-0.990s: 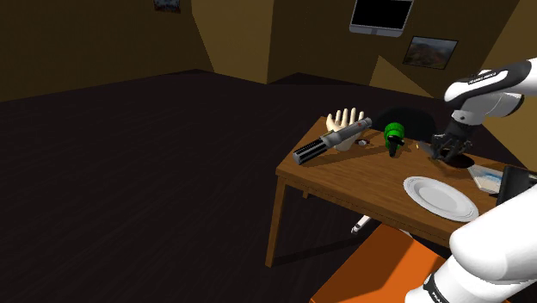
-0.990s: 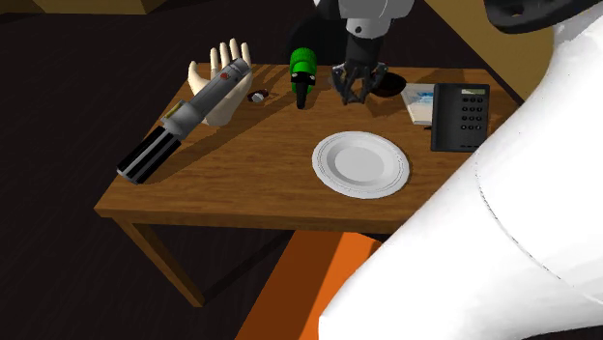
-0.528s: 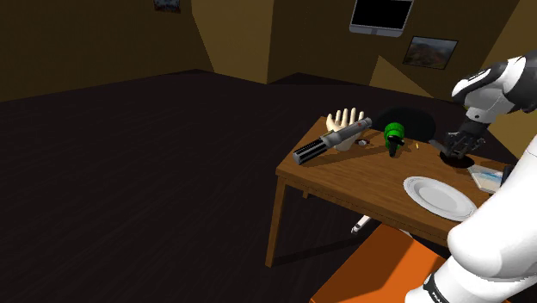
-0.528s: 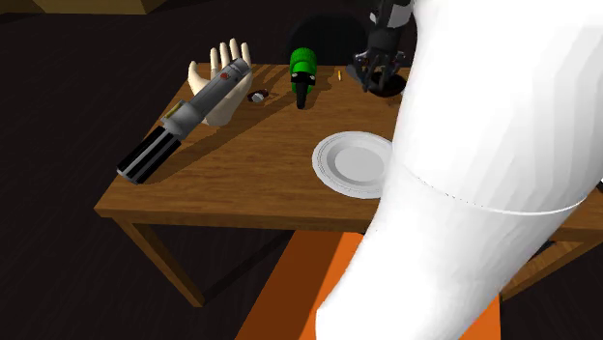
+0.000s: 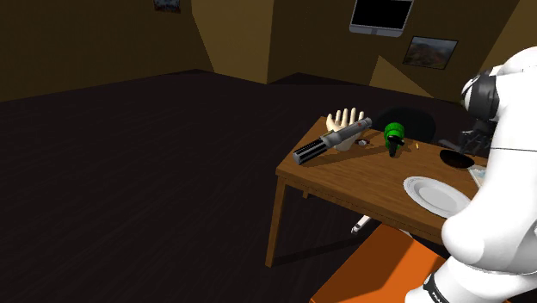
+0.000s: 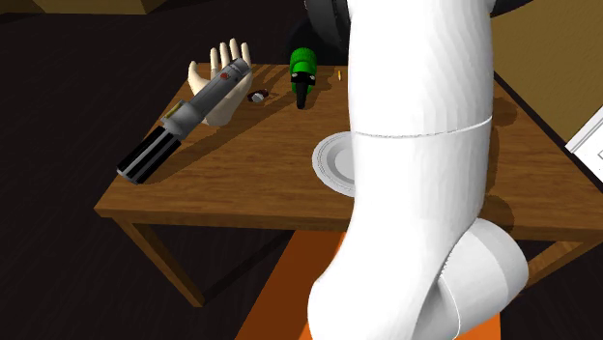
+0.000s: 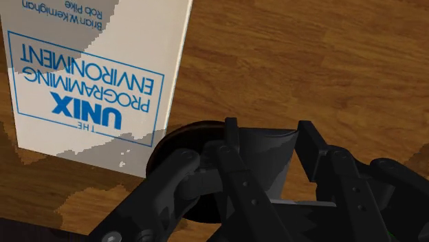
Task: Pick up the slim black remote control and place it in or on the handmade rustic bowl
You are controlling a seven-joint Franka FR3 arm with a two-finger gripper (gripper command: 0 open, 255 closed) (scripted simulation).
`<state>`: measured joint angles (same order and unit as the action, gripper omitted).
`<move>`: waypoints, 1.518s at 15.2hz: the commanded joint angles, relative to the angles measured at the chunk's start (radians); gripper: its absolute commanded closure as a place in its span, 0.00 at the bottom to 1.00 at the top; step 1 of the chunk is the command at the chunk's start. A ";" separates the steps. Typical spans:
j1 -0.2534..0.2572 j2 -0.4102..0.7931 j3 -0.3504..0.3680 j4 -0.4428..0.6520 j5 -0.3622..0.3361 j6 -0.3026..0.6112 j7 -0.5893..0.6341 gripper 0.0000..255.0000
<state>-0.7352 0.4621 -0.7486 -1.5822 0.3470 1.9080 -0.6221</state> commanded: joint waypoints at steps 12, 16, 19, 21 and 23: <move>-0.079 0.134 0.045 0.043 0.081 0.068 -0.059 1.00; -0.079 0.134 0.045 0.043 0.081 0.068 -0.059 1.00; -0.079 0.134 0.045 0.043 0.081 0.068 -0.059 1.00; -0.079 0.135 0.046 0.044 0.082 0.068 -0.059 0.00; -0.079 0.136 0.046 0.045 0.082 0.067 -0.059 0.00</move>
<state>-0.8145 0.5974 -0.7028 -1.5377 0.4290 1.9754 -0.6812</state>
